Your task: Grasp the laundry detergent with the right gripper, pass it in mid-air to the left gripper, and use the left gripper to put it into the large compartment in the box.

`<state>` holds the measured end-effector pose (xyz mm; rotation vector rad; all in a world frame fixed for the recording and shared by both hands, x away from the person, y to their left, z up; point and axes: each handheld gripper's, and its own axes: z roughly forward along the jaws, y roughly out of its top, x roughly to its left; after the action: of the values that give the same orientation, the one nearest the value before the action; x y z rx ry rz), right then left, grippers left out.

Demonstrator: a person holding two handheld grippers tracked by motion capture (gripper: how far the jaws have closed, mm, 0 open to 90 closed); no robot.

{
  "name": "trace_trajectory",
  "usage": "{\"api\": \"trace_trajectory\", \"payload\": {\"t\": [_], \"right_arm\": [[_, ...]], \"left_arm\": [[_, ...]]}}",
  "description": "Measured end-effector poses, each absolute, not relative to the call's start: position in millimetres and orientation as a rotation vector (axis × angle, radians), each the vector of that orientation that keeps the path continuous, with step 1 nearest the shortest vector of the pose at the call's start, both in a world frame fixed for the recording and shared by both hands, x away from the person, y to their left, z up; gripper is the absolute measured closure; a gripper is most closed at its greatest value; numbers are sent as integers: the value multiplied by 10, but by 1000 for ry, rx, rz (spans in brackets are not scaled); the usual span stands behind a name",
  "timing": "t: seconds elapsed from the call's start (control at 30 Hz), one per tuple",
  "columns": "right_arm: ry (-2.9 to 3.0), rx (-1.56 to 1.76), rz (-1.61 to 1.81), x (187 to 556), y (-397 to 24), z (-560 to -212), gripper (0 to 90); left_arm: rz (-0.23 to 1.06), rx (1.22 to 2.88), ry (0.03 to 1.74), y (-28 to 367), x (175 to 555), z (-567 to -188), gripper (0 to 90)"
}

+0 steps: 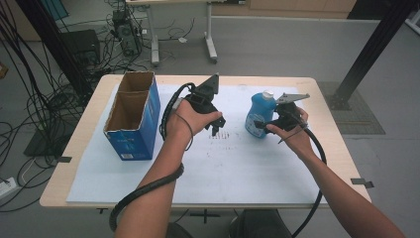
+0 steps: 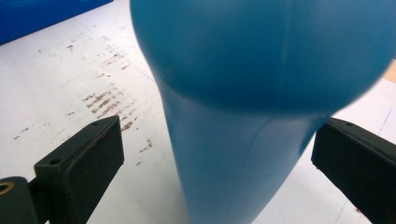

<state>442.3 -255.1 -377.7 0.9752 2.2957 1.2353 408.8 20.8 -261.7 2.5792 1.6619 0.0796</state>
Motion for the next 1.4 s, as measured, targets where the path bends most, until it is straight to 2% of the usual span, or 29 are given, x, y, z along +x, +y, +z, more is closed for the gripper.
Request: {"api": "trace_trajectory", "payload": {"t": [1.4], "right_arm": [[2282, 973, 1243, 4422, -2530, -3854, 20]], "left_arm": [[93, 2583, 1660, 226, 4079, -2584, 71]]}}
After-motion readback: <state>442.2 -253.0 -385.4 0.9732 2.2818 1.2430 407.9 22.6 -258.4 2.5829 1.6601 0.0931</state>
